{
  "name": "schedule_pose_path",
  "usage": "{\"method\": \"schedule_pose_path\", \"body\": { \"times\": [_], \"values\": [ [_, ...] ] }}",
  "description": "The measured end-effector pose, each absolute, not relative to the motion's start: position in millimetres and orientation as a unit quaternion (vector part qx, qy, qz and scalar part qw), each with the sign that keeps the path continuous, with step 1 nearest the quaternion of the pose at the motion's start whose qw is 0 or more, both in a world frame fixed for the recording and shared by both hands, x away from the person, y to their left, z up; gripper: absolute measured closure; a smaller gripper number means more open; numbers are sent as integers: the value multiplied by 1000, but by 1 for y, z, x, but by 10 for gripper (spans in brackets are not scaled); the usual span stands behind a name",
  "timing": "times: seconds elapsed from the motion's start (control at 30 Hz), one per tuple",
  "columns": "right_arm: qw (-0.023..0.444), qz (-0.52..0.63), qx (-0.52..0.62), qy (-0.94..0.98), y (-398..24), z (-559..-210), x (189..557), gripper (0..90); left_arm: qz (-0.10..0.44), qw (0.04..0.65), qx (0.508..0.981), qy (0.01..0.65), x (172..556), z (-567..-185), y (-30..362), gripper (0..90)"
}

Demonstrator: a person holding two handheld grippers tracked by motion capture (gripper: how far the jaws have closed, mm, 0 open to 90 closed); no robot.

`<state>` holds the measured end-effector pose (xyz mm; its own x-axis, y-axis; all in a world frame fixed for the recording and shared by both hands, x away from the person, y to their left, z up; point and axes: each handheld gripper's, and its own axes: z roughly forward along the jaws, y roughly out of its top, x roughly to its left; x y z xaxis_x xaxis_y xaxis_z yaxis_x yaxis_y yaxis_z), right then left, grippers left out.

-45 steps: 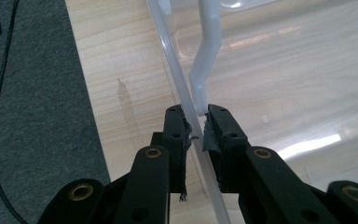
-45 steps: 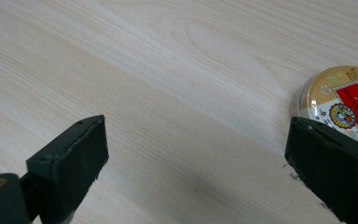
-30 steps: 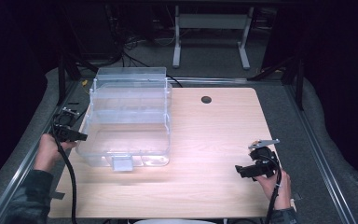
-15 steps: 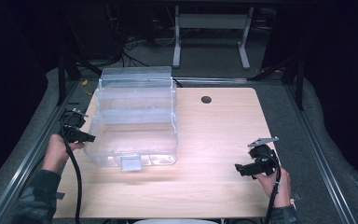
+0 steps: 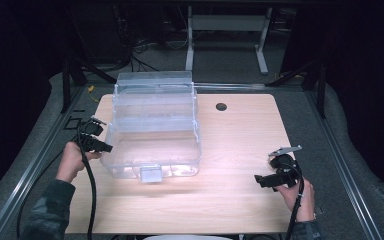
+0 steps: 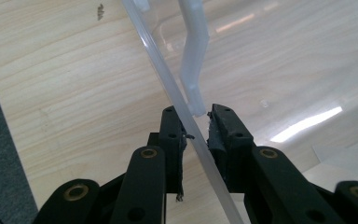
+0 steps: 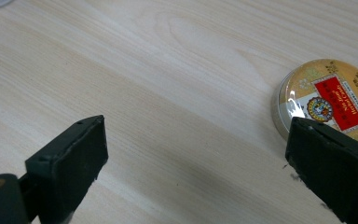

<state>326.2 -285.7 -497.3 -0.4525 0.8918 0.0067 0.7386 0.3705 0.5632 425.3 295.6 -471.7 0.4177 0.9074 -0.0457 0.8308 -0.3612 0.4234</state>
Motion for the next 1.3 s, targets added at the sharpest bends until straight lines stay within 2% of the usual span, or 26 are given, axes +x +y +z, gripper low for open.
{"method": "schedule_pose_path", "body": {
  "times": [0.77, 1.3],
  "values": [
    [147, 257, 506, 810, -293, -492, 332, 52, 87, 178, 851, 487, 441, -471, 222, 725],
    [145, 239, 519, 808, -309, -476, 339, 53, 82, 174, 864, 465, 440, -471, 175, 706]
  ]
}}
